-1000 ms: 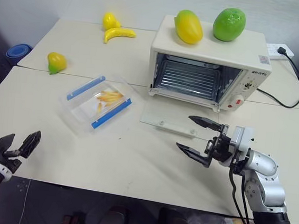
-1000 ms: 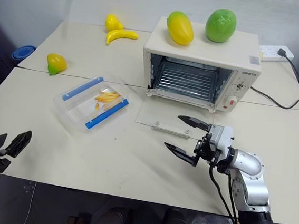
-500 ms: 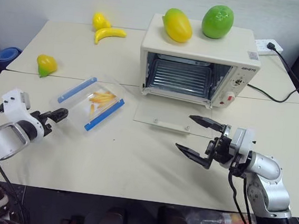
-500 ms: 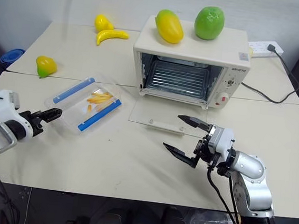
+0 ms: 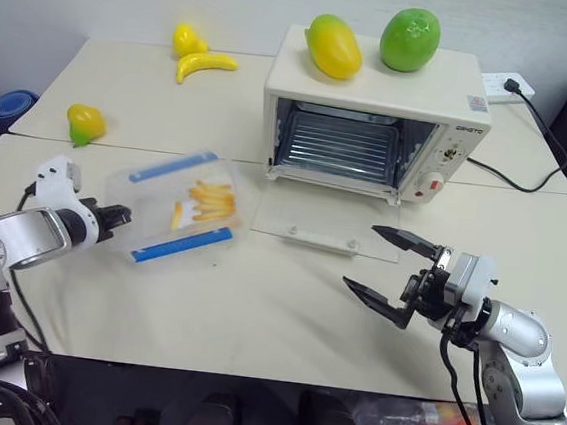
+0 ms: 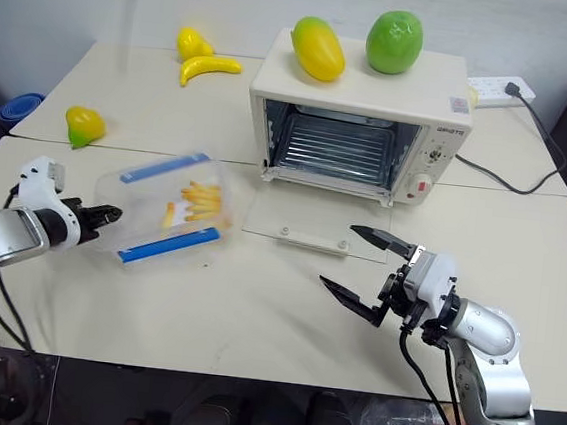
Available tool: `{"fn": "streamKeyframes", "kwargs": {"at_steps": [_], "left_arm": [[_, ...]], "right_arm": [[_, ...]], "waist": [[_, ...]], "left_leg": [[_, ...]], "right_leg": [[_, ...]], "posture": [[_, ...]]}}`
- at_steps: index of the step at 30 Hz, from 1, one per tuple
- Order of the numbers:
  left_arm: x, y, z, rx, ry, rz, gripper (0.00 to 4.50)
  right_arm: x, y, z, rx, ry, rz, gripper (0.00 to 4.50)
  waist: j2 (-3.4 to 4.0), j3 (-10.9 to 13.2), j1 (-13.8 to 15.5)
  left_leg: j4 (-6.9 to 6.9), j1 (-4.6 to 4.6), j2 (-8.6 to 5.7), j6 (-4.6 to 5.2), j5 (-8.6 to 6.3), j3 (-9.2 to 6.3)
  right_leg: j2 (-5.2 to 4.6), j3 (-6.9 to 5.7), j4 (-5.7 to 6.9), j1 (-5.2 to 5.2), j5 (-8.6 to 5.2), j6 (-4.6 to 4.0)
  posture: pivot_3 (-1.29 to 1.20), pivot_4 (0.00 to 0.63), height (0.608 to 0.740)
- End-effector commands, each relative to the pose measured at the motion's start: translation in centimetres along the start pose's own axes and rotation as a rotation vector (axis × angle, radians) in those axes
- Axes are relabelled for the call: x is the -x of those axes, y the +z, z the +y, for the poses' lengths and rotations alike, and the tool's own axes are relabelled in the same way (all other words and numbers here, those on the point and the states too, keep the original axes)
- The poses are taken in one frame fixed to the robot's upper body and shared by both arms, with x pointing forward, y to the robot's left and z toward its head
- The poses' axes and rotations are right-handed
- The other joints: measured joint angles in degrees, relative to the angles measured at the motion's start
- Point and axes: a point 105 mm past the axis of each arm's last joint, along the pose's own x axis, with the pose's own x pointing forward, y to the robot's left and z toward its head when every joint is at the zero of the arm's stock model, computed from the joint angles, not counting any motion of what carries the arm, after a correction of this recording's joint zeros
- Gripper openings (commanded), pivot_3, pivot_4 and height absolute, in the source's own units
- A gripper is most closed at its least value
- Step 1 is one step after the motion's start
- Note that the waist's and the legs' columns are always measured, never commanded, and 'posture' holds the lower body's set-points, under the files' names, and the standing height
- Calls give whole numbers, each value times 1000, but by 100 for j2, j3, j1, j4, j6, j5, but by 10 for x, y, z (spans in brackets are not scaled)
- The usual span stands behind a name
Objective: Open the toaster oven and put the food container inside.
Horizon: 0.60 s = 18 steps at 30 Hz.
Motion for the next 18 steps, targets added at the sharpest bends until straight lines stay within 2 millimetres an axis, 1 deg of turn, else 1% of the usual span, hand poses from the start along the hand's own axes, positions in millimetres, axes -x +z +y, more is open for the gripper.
{"fn": "streamKeyframes", "kwargs": {"at_steps": [1, 2, 5, 7, 9, 11, 12, 14, 15, 16, 18], "left_arm": [[14, 31, -4, -70, -42, -85, 323], [16, 34, -9, -107, -60, -82, 323], [16, 39, -39, -255, -151, -47, 323], [9, 39, -87, -339, -286, -27, 323], [4, 35, -127, -390, -397, -8, 323], [0, 29, -160, -404, -487, 9, 323], [-1, 27, -169, -408, -511, 15, 323], [-2, 19, -194, -410, -582, 30, 323], [-4, 16, -204, -416, -603, 33, 323], [-4, 14, -210, -420, -614, 36, 323], [-12, 7, -220, -420, -616, 44, 323]], "right_arm": [[9, 7, -6, 60, -38, -3, 4500], [12, 5, -6, 56, -44, 5, 4500], [23, -5, -3, 43, -50, 48, 4500], [36, -10, -5, 47, -76, 91, 4500], [44, -13, -5, 51, -101, 114, 4500], [49, -13, -1, 50, -110, 124, 4500], [49, -12, 0, 49, -112, 126, 4500], [52, -12, 5, 46, -125, 130, 4500], [53, -12, 6, 44, -139, 131, 4500], [54, -12, 7, 43, -149, 132, 4500], [56, -12, 10, 37, -166, 134, 4500]], "waist": [[0, 0, 3], [0, 0, 6], [-6, -3, 61], [-16, 0, 95], [-31, -2, 190], [-35, -4, 209], [-36, -5, 180], [-37, -5, 123], [-36, -5, 99], [-37, -5, 74], [-38, -4, -2]], "left_leg": [[0, -1, -1, 0, 0, 0], [-1, -2, -2, 0, 0, 0], [0, -5, -8, 1, 0, -8], [0, -4, -12, 4, -1, -1], [10, -16, -12, 4, 1, -17], [13, -18, -20, 9, 3, -18], [12, -18, -21, 11, 2, -9], [6, -17, -20, 12, 2, 0], [-3, -8, -22, 12, 1, 0], [-4, -8, -21, 11, 1, 0], [-1, -6, -17, 10, 0, 3]], "right_leg": [[-1, 1, -1, 0, 0, 0], [-2, 2, -2, -1, 0, 0], [-5, -3, -6, 5, 0, 0], [-11, 7, -5, 4, 1, 2], [-3, -9, -7, 7, 2, 4], [-6, -7, -8, 12, 6, 10], [-3, -6, -8, 10, 8, 15], [0, -6, 2, 8, 11, 21], [9, -5, 3, -1, 13, 23], [10, -6, 5, -3, 13, 24], [11, -4, 11, -9, 13, 24]], "posture": [[0, 150, 740], [0, 150, 740], [0, 150, 740], [0, 150, 740], [0, 150, 740], [0, 150, 740], [0, 150, 740], [0, 150, 740], [0, 150, 740], [0, 150, 740], [0, 150, 740]]}}
